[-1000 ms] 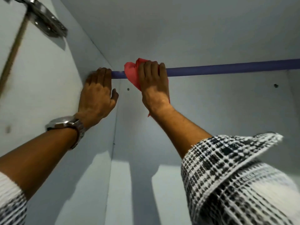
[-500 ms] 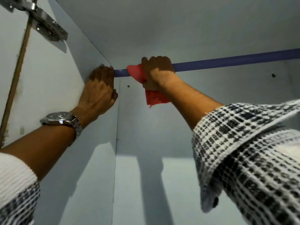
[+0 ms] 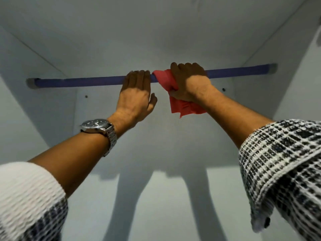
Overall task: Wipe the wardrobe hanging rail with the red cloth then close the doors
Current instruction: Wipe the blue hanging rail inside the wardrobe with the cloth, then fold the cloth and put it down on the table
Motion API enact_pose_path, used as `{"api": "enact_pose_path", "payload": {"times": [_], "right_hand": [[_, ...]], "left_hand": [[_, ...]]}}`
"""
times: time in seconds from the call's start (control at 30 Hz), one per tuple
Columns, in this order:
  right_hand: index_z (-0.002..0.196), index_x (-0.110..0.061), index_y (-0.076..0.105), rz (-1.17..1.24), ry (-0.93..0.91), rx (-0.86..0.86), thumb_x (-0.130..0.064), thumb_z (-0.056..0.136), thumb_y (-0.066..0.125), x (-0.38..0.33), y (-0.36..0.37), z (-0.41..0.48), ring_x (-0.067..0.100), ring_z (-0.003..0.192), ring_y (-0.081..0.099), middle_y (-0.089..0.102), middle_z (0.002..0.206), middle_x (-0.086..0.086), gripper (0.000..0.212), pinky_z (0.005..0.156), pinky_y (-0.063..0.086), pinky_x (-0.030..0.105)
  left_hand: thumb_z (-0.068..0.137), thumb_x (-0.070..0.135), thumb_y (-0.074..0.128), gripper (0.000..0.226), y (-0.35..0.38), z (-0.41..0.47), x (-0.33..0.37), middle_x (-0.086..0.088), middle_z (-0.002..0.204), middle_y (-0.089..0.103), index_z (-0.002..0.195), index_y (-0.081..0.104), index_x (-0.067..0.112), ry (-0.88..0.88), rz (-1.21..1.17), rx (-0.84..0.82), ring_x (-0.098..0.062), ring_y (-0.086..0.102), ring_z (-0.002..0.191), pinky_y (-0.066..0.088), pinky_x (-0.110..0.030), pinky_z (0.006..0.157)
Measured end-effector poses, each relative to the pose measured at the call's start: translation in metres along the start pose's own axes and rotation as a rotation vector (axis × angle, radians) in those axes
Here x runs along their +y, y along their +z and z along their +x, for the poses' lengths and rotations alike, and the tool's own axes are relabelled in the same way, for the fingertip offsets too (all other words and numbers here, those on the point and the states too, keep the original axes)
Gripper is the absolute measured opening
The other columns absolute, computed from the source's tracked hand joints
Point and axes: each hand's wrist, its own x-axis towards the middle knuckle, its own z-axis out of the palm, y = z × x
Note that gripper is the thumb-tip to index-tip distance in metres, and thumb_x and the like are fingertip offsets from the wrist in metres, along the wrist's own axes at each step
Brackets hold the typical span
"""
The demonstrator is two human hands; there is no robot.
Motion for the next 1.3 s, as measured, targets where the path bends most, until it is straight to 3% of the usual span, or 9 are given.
{"api": "enact_pose_path", "payload": {"times": [0.23, 0.5, 0.6, 0.8, 0.9, 1.0, 1.1, 1.17, 1.3], "right_hand": [[0.130, -0.005, 0.048, -0.134, 0.005, 0.067, -0.045, 0.083, 0.071, 0.114, 0.002, -0.044, 0.038, 0.097, 0.062, 0.064, 0.114, 0.017, 0.066, 0.089, 0.049, 0.046], [0.145, -0.006, 0.037, -0.116, 0.220, -0.214, -0.020, 0.092, 0.068, 0.150, -0.033, -0.067, 0.040, 0.114, 0.057, 0.055, 0.131, 0.021, 0.063, 0.099, 0.049, 0.050], [0.140, -0.009, 0.044, 0.107, 0.308, -0.171, -0.012, 0.094, 0.059, 0.127, -0.056, -0.101, 0.040, 0.116, 0.055, 0.054, 0.132, 0.021, 0.049, 0.101, 0.049, 0.047], [0.156, -0.002, 0.023, 0.280, 0.337, -0.343, 0.004, 0.080, 0.054, 0.037, -0.108, -0.338, 0.036, 0.149, 0.023, 0.019, 0.163, 0.022, 0.082, 0.123, 0.020, 0.045], [0.153, 0.006, 0.024, 0.431, 0.323, -0.327, 0.004, 0.082, 0.058, 0.002, -0.091, -0.374, 0.037, 0.149, 0.024, 0.023, 0.161, 0.025, 0.079, 0.125, 0.015, 0.042], [0.157, -0.011, 0.023, 0.567, 0.356, -0.314, -0.029, 0.087, 0.072, -0.022, -0.078, -0.398, 0.029, 0.154, 0.006, 0.010, 0.167, 0.012, 0.088, 0.126, 0.010, 0.040], [0.145, -0.043, 0.035, 0.946, 0.737, -0.398, -0.056, 0.075, 0.078, -0.044, -0.102, -0.510, 0.015, 0.152, 0.016, 0.025, 0.160, -0.002, 0.083, 0.118, 0.021, 0.031], [0.130, -0.032, 0.043, 1.169, 1.067, -0.397, -0.044, 0.084, 0.076, -0.056, -0.121, -0.617, 0.007, 0.119, 0.058, 0.057, 0.126, 0.001, 0.058, 0.101, 0.045, 0.029], [0.115, -0.021, 0.053, 1.142, 1.471, -0.714, -0.025, 0.091, 0.073, -0.082, -0.148, -0.802, 0.007, 0.081, 0.067, 0.064, 0.093, 0.005, 0.031, 0.070, 0.052, 0.022]], "left_hand": [[0.093, 0.053, 0.048, 0.077, -0.002, 0.030, 0.084, -0.023, 0.140, 0.043, 0.147, 0.028, 0.000, -0.005, -0.055, 0.000, -0.041, 0.043, 0.127, 0.032, -0.054, 0.117], [0.093, 0.065, 0.042, 0.086, -0.033, 0.037, 0.080, -0.018, 0.147, 0.034, 0.157, 0.013, 0.015, 0.025, -0.055, -0.245, -0.039, 0.035, 0.135, 0.028, -0.053, 0.120], [0.096, 0.069, 0.035, 0.079, -0.066, 0.026, 0.091, -0.021, 0.156, 0.034, 0.155, 0.026, 0.017, -0.093, -0.351, -0.391, -0.040, 0.029, 0.145, 0.028, -0.054, 0.119], [0.089, 0.083, 0.028, 0.075, -0.155, -0.128, 0.202, 0.002, 0.102, 0.075, 0.099, 0.069, 0.022, -0.465, -1.539, -0.949, -0.020, 0.069, 0.100, 0.054, -0.037, 0.089], [0.087, 0.079, 0.046, 0.066, -0.147, -0.150, 0.212, 0.003, 0.104, 0.079, 0.109, 0.073, 0.023, -0.608, -1.732, -0.999, -0.013, 0.074, 0.097, 0.060, -0.035, 0.086], [0.091, 0.043, 0.069, 0.037, -0.133, -0.175, 0.205, -0.001, 0.101, 0.078, 0.110, 0.075, 0.013, -0.639, -1.763, -0.922, -0.012, 0.070, 0.088, 0.055, -0.033, 0.087], [0.091, 0.025, 0.069, 0.017, -0.140, -0.279, 0.245, -0.006, 0.094, 0.075, 0.102, 0.075, 0.013, -0.684, -1.768, -1.180, -0.016, 0.069, 0.081, 0.055, -0.031, 0.079], [0.094, 0.021, 0.066, 0.015, -0.161, -0.375, 0.282, -0.004, 0.095, 0.073, 0.105, 0.073, 0.015, -0.802, -1.797, -1.368, -0.017, 0.068, 0.084, 0.054, -0.029, 0.078], [0.095, 0.016, 0.061, 0.018, -0.200, -0.558, 0.346, -0.005, 0.089, 0.077, 0.109, 0.070, 0.012, -1.237, -1.786, -1.664, -0.019, 0.070, 0.083, 0.059, -0.025, 0.072]]}}
